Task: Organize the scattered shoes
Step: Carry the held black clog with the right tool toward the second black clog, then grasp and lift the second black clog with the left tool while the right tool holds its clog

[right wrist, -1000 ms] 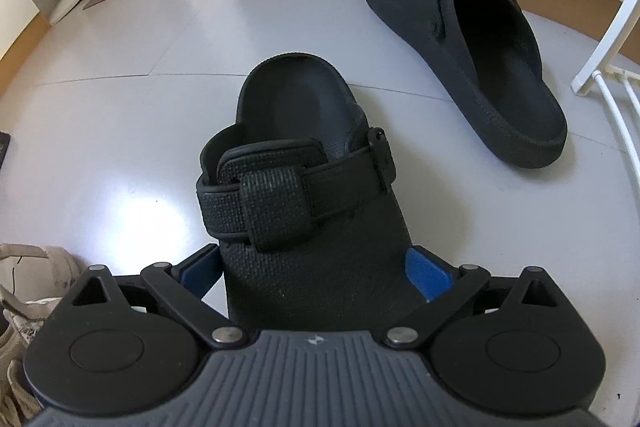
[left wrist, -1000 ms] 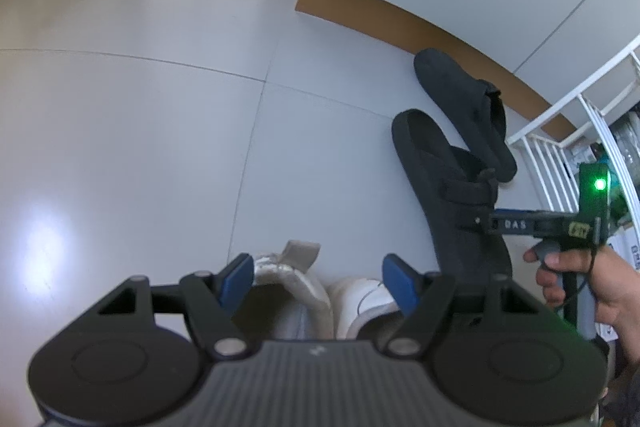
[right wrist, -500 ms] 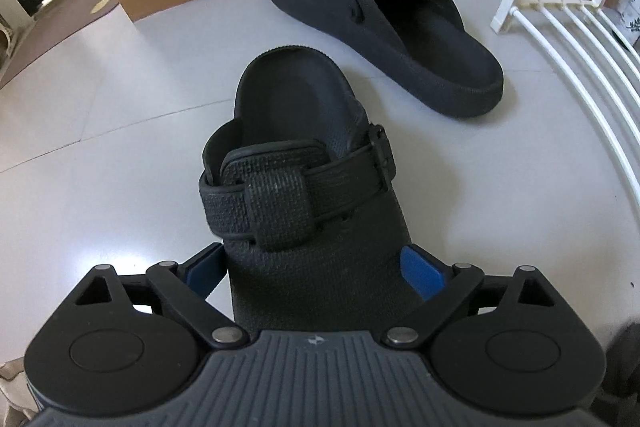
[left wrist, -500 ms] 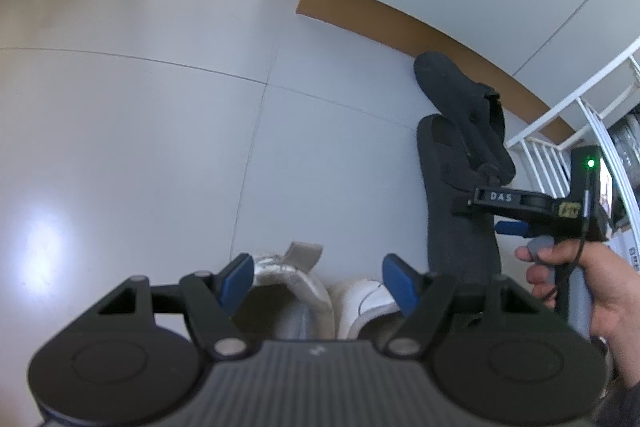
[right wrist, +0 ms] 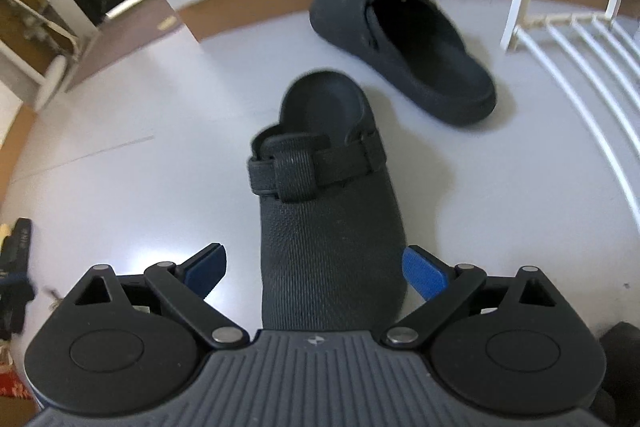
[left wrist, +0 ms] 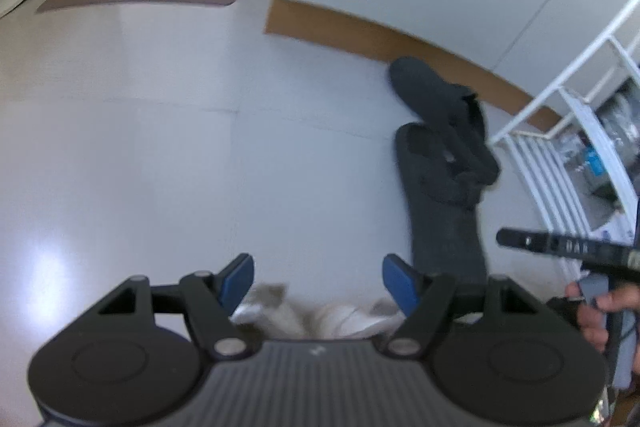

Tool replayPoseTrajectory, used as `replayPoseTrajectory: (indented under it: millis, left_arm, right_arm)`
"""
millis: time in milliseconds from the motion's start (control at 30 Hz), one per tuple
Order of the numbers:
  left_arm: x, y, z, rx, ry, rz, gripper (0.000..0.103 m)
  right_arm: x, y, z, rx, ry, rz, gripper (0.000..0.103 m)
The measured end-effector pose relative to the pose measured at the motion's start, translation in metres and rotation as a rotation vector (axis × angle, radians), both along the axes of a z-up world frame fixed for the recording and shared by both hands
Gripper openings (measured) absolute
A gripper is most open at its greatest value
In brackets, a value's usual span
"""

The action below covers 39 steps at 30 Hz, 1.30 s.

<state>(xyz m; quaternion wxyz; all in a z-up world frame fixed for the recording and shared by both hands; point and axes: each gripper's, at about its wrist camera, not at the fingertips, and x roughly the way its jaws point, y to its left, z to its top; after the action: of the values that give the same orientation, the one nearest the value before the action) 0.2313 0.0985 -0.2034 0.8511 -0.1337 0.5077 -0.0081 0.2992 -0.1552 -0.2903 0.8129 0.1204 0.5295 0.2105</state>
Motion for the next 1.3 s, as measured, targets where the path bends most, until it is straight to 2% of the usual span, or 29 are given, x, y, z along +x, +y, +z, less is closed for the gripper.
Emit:
replayPoseTrajectory:
  millis: [167, 267, 400, 533, 667, 700, 767, 900, 1000, 1167, 1300]
  left_arm:
    - [0.027, -0.024, 0.022, 0.055, -0.016, -0.082, 0.074]
    - [0.044, -0.040, 0.024, 0.111, -0.015, -0.154, 0.073]
    - [0.069, -0.060, 0.001, 0.135, 0.009, -0.234, 0.074]
    - [0.095, -0.078, -0.012, 0.156, 0.018, -0.295, 0.073]
    - [0.130, -0.099, -0.009, 0.158, -0.008, -0.333, 0.073]
    - [0.139, -0.105, -0.008, 0.162, -0.015, -0.338, 0.073]
    - [0.160, -0.115, -0.008, 0.171, -0.025, -0.340, 0.073]
    - [0.196, -0.132, -0.011, 0.142, -0.028, -0.327, 0.073]
    - [0.224, -0.154, -0.018, 0.156, -0.020, -0.352, 0.073]
    - [0.261, -0.182, -0.032, 0.178, 0.015, -0.376, 0.073]
    - [0.287, -0.209, -0.046, 0.217, 0.022, -0.414, 0.073]
  right_arm:
    - [-0.026, -0.017, 0.023, 0.065, -0.055, 0.018, 0.098]
    - [-0.035, -0.025, 0.021, 0.074, -0.061, 0.025, 0.098]
    - [-0.049, -0.050, 0.016, 0.110, -0.100, 0.001, 0.098]
    - [-0.047, -0.061, 0.006, 0.063, -0.092, -0.038, 0.098]
    - [-0.044, -0.065, 0.001, 0.022, -0.098, -0.087, 0.098]
    - [-0.040, -0.071, -0.002, 0.054, -0.051, -0.106, 0.098]
    - [-0.038, -0.079, -0.004, 0.092, -0.013, -0.116, 0.098]
    - [-0.038, -0.094, -0.005, 0.059, -0.023, -0.109, 0.098]
    - [-0.039, -0.109, -0.006, 0.080, -0.020, -0.134, 0.098]
    - [-0.050, -0.118, -0.009, 0.077, -0.042, -0.099, 0.098]
    - [-0.051, -0.123, -0.018, 0.106, -0.008, -0.108, 0.098]
